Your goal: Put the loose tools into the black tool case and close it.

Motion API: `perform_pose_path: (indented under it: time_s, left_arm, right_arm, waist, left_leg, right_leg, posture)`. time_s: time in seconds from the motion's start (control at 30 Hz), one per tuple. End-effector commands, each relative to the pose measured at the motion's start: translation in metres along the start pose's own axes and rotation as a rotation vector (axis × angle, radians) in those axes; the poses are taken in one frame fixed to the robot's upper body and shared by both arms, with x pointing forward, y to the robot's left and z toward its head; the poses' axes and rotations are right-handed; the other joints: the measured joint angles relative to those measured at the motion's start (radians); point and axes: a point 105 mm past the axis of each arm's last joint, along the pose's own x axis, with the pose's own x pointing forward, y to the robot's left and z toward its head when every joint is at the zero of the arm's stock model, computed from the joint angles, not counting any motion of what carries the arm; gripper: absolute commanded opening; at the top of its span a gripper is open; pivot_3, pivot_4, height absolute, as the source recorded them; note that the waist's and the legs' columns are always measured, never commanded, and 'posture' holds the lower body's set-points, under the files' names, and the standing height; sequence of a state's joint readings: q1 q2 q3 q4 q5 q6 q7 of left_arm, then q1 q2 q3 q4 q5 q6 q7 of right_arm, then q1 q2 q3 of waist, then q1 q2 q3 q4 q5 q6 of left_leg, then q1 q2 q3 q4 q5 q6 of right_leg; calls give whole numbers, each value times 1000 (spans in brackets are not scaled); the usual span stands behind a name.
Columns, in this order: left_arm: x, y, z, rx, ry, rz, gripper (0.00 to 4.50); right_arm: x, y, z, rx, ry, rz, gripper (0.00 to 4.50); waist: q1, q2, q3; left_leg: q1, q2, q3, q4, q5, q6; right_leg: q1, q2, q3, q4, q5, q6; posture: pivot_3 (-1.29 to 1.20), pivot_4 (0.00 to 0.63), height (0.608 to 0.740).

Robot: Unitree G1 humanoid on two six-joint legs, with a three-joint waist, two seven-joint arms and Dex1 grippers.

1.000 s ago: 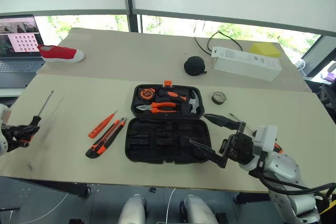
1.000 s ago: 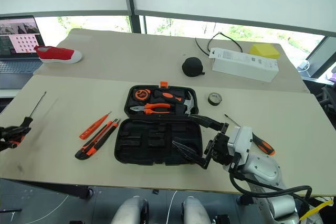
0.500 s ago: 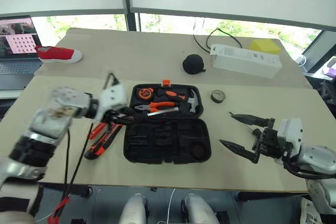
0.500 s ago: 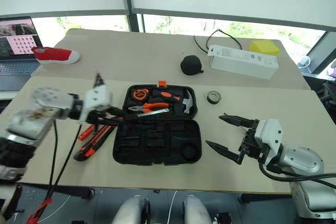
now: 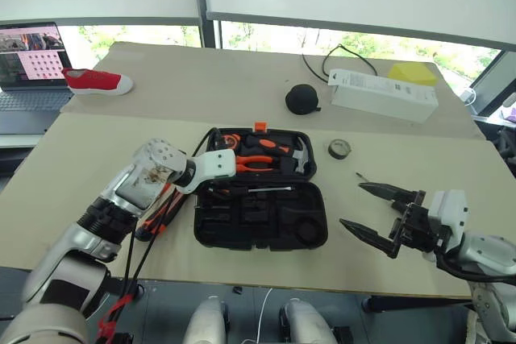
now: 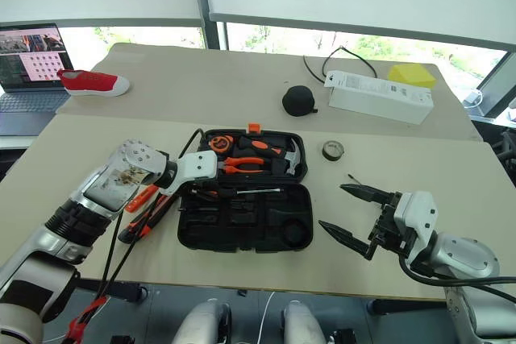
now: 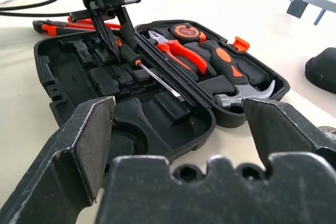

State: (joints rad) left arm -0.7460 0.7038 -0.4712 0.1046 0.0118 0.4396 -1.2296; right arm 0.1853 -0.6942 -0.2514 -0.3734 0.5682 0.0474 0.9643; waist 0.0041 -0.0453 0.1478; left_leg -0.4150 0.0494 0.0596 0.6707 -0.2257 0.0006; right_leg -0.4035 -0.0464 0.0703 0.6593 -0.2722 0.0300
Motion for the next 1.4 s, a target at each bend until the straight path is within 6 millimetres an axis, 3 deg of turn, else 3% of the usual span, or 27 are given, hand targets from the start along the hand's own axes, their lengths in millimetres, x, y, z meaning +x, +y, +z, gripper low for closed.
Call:
perform_pose_path:
  time_s: [0.03, 0.07, 0.1, 0.23, 0.4, 0.5, 0.73, 0.87, 1.13, 1.2, 1.3, 1.4]
  left_arm:
    - [-1, 4, 11, 55, -22, 32, 1371]
    - [-2, 4, 13, 60, -38, 39, 1877]
    - [-3, 4, 21, 65, -85, 42, 1956]
    - [-13, 7, 53, 54, -322, 87, 3306]
    - [-23, 4, 45, -25, -397, 107, 3306]
    - [-21, 8, 32, -95, -424, 143, 2623]
    - [6, 0, 7, -157, -361, 118, 131]
    - [21, -4, -3, -146, -293, 119, 34]
    - [34, -11, 2, -181, -312, 84, 34]
    - [26, -6, 9, -171, -391, 117, 34]
    - [-24, 8, 26, -159, -674, 233, 779]
    - [-61, 0, 20, -135, -802, 233, 1797]
  right_arm:
    - [-1, 1, 11, -40, -30, -4, 4500]
    - [-2, 2, 11, -37, -30, -3, 4500]
    - [-2, 3, 11, -31, -33, -1, 4500]
    - [-2, 7, 12, -7, -46, 5, 4500]
    - [-2, 9, 11, 13, -47, 4, 4500]
    - [-1, 9, 11, 18, -49, -1, 4500]
    - [3, 7, 11, 20, -58, -13, 4500]
    - [4, 7, 11, 23, -59, -17, 4500]
    - [2, 12, 10, 39, -53, -28, 4500]
    - [-1, 11, 10, 44, -49, -50, 4500]
    - [-22, 4, 7, 47, -21, -149, 4500]
    - [-47, -2, -2, 34, 37, -233, 4500]
  waist:
    - [2, 0, 0]
    - [3, 0, 0]
    - [7, 0, 0]
    - [11, 1, 1]
    - [-1, 2, 0]
    - [-6, 3, 0]
    - [-1, 3, 1]
    - [8, 4, 0]
    - [15, 5, 0]
    - [17, 5, -1]
    - [15, 5, 0]
    - [6, 5, 0]
  left_leg:
    - [0, 0, 0, 0, 0, 0]
    - [0, 0, 0, 1, 0, 0]
    - [0, 0, 0, 1, 0, 0]
    - [-2, 0, -1, 6, 0, 0]
    - [-1, 1, -1, 6, 0, 0]
    - [-1, 1, -2, 6, 0, 0]
    - [-1, 0, -2, 7, 0, 0]
    - [-1, 0, -2, 7, 0, 0]
    - [8, 0, -2, 7, 0, 0]
    - [9, 0, -3, 7, 0, 0]
    - [8, 0, -3, 7, 0, 0]
    - [5, 1, -4, 6, -1, 1]
  right_leg:
    - [0, 0, 0, 0, 0, 0]
    - [0, 0, 0, 1, 0, 0]
    - [0, 0, 0, 1, 0, 0]
    - [0, 0, -1, 3, 0, 1]
    - [0, 1, 0, 4, 0, 1]
    - [0, 1, 0, 4, 0, 1]
    - [1, 1, 0, 4, 0, 1]
    - [1, 1, 0, 4, 0, 1]
    - [12, 1, 0, 1, 0, 2]
    - [14, 1, 0, 0, 0, 2]
    - [14, 0, 0, 0, 0, 2]
    - [10, 1, -1, 0, 0, 2]
  posture:
    - [0, 150, 740]
    - [0, 150, 740]
    - [0, 150, 740]
    - [0, 150, 740]
    - [0, 150, 740]
    - [0, 150, 740]
    - [0, 150, 740]
    - [0, 150, 740]
    - [0, 150, 740]
    - [0, 150, 740]
    - [0, 150, 740]
    - [0, 150, 740]
